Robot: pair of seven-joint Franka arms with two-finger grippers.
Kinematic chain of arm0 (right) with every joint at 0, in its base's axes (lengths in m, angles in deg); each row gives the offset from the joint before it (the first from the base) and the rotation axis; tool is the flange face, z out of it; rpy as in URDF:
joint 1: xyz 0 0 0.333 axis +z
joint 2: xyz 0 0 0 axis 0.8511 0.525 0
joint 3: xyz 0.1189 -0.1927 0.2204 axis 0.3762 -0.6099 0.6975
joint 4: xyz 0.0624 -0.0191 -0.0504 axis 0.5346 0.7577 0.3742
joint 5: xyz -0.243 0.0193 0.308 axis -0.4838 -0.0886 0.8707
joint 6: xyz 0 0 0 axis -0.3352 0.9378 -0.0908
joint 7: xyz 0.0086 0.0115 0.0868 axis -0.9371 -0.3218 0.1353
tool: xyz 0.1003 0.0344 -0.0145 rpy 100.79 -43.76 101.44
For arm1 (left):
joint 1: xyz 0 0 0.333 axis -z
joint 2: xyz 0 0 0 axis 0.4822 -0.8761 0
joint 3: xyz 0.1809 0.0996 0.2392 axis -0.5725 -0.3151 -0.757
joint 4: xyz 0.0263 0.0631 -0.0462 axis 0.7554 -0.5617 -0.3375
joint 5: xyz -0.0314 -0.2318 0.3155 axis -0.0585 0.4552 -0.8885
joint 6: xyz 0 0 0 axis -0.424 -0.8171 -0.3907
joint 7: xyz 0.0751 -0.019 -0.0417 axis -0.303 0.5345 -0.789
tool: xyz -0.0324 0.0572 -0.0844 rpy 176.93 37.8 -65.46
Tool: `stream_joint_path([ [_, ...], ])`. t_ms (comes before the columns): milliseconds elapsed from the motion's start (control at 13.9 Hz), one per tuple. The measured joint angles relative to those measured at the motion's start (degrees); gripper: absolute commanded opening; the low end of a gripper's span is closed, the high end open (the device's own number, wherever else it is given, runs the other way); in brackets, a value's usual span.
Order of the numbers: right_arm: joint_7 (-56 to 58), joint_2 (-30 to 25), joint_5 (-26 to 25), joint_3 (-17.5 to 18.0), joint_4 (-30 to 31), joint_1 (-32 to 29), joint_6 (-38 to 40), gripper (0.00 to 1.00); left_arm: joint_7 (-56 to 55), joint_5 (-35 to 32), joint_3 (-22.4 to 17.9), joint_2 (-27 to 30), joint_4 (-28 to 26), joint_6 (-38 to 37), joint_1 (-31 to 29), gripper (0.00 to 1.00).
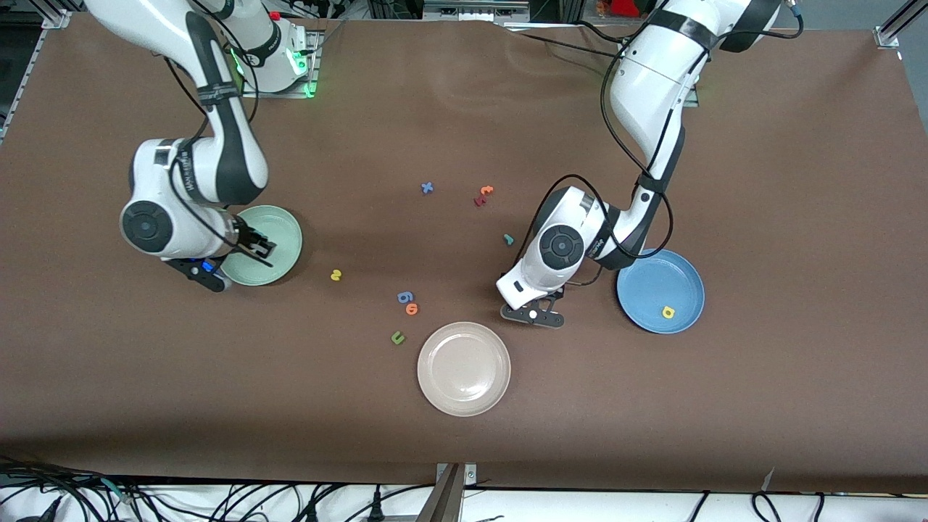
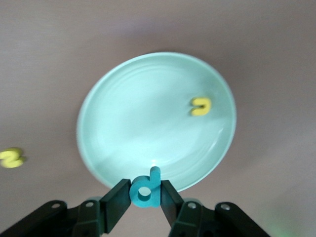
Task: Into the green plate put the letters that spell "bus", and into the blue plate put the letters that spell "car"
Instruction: 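Place the d on the green plate while the left gripper grasps the c, then place the teal c on the blue plate with the left gripper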
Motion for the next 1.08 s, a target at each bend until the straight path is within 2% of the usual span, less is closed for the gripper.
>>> stream_joint_path([
  [289,5.1,2.0,0.0,-0.2,5.7,-1.9,-8.3,0.08,0.0,0.0,0.1,0.2,0.0,-0.6,0.0,0.27],
  [361,5.4,2.5,0.0,0.0,7.2,-1.8,-10.8,0.17,0.0,0.0,0.0,0.2,0.0,-0.7,0.0,0.26],
  [433,5.8,3.0,0.0,0.1,8.0,-1.8,-12.2,0.34,0.0,0.0,0.0,0.3,0.0,-0.8,0.0,0.24],
  [505,6.0,3.4,0.1,0.2,8.4,-1.7,-12.8,0.59,0.0,0.0,0.0,0.4,0.1,-1.3,-0.1,0.24],
  [578,6.1,3.4,0.1,0.2,8.5,-1.7,-13.0,0.80,0.2,0.0,-0.2,0.6,0.1,-2.0,-0.1,0.23],
  [650,6.2,3.4,0.1,0.2,8.5,-1.7,-13.1,0.93,0.8,0.0,-0.4,0.8,0.2,-2.7,-0.3,0.23],
  [722,6.2,3.3,0.5,0.2,8.5,-1.7,-13.1,0.98,1.7,0.0,-0.6,1.2,0.6,-4.0,-0.5,0.23],
  [1083,6.2,2.8,1.9,0.3,8.1,-1.5,-13.2,0.99,13.7,0.0,-1.4,4.7,3.3,-15.7,-5.8,0.27],
])
